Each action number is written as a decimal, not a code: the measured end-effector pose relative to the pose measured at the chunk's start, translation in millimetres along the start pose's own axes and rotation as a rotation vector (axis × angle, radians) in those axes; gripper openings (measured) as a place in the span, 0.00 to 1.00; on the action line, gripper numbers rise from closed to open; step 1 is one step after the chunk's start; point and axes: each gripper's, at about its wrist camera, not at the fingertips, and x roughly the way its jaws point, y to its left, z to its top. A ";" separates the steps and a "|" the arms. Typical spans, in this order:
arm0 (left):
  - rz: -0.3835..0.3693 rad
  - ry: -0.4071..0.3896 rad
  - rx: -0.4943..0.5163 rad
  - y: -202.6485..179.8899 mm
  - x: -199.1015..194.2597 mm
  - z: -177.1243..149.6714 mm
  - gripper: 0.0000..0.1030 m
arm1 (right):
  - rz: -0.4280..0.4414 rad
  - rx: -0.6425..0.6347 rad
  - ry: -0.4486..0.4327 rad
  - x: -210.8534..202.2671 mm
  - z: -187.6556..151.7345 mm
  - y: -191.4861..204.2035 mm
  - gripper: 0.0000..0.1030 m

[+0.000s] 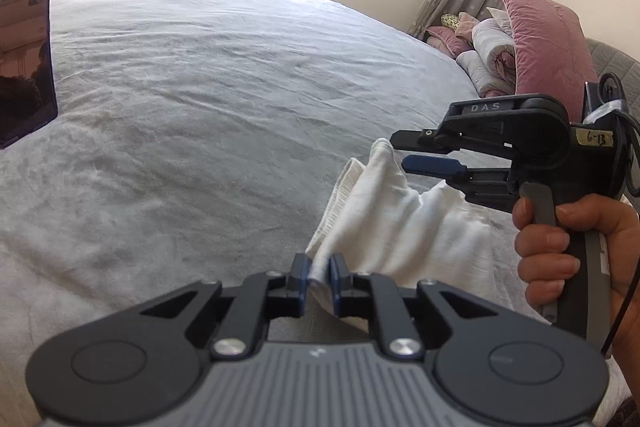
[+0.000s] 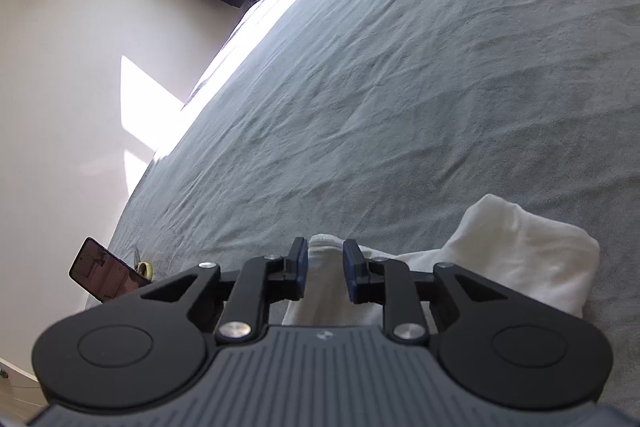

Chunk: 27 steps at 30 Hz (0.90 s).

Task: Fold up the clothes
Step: 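Fold the pants over with the right gripper toward the left gripper, then release, then open both grippers and release the folded white pants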

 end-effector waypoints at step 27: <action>0.230 -0.100 0.328 -40.4 112.8 39.6 0.02 | -0.353 -0.443 -0.172 -35.4 -60.8 -38.6 0.29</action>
